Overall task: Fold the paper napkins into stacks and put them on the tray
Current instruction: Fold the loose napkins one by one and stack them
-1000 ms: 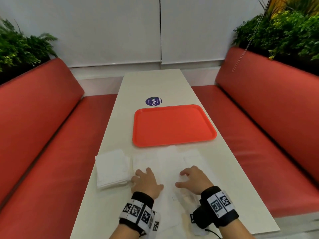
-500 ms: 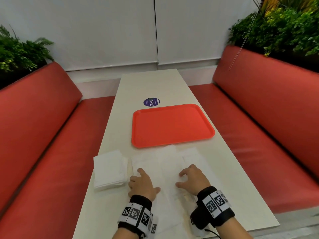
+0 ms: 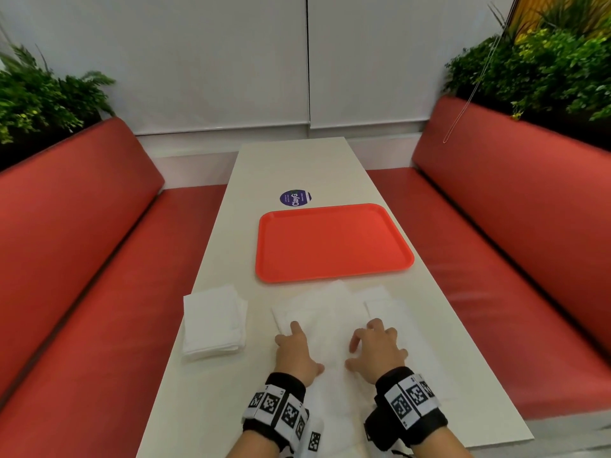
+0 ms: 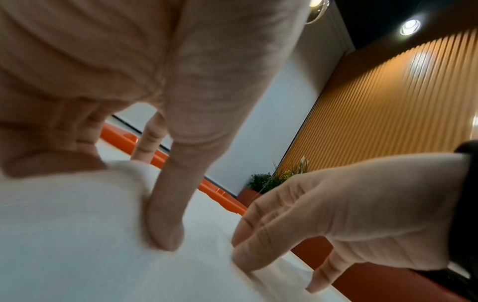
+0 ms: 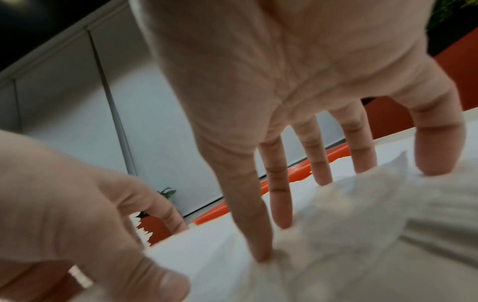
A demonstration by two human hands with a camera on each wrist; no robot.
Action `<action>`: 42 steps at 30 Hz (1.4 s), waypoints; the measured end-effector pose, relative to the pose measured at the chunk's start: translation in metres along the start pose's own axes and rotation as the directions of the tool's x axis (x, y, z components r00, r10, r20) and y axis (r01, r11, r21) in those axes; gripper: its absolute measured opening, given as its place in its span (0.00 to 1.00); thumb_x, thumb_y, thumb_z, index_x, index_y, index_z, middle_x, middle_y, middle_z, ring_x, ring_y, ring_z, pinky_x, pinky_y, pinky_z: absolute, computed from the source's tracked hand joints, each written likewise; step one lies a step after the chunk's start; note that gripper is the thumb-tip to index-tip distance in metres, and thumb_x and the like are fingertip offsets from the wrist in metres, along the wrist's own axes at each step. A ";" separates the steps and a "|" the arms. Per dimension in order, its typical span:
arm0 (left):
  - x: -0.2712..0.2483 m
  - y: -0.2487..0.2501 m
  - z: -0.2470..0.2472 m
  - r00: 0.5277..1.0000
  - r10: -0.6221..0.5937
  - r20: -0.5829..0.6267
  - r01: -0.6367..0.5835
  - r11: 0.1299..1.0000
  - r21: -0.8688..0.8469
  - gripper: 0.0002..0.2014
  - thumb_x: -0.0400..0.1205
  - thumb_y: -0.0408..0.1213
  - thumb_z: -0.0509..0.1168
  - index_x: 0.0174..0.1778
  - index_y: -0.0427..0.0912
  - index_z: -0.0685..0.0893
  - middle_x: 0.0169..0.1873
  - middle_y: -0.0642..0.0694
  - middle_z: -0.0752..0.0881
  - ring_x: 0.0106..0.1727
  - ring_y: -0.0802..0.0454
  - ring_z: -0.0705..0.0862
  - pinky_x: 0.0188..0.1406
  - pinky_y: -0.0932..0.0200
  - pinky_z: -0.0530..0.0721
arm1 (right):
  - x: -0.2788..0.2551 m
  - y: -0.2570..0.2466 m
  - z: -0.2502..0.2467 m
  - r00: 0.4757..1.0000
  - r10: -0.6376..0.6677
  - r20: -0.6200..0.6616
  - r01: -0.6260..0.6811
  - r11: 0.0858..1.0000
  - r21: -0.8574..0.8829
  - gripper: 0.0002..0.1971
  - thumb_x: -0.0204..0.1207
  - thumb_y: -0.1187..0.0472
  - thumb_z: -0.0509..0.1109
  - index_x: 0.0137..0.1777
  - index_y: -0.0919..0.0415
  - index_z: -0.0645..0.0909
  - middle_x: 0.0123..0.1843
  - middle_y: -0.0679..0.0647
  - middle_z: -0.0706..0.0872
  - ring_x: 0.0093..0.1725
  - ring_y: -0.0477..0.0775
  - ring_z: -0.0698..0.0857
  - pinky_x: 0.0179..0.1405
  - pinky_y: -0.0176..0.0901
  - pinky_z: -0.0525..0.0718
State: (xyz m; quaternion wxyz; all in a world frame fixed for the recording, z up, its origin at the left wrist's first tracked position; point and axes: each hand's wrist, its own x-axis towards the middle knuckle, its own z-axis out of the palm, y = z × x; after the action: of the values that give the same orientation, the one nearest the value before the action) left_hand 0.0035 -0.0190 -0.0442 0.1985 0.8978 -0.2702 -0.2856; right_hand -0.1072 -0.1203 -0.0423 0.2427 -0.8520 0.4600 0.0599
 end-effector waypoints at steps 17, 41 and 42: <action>-0.009 0.001 -0.017 0.953 0.233 -0.193 -0.273 0.936 -0.223 0.23 0.78 0.32 0.70 0.64 0.48 0.68 0.58 0.45 0.69 0.51 0.54 0.72 0.42 0.72 0.70 | 0.004 0.066 -0.031 0.953 0.176 -0.248 -0.125 0.970 0.209 0.25 0.72 0.75 0.62 0.68 0.58 0.64 0.38 0.53 0.77 0.38 0.56 0.78 0.28 0.44 0.73; -0.045 0.033 -0.061 0.852 0.413 -0.323 -0.495 0.431 -0.754 0.06 0.78 0.30 0.73 0.49 0.35 0.92 0.45 0.41 0.93 0.49 0.42 0.91 0.51 0.47 0.89 | -0.034 0.008 -0.088 0.943 -0.334 0.010 0.125 0.381 0.916 0.13 0.74 0.57 0.76 0.46 0.69 0.90 0.40 0.60 0.92 0.38 0.53 0.90 0.37 0.39 0.85; -0.046 0.031 -0.063 0.850 0.420 -0.318 -0.497 0.440 -0.748 0.06 0.78 0.30 0.73 0.50 0.35 0.92 0.46 0.41 0.93 0.49 0.42 0.92 0.51 0.46 0.89 | -0.033 0.007 -0.085 0.943 -0.333 -0.001 0.128 0.361 0.924 0.13 0.74 0.58 0.76 0.47 0.70 0.90 0.44 0.64 0.92 0.41 0.56 0.91 0.38 0.40 0.86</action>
State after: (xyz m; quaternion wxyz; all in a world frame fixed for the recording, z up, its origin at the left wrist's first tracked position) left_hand -0.0011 -0.0025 0.0378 0.6653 0.6094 -0.3336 -0.2734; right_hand -0.1417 -0.1389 0.0406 0.7168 -0.6246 0.2672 -0.1574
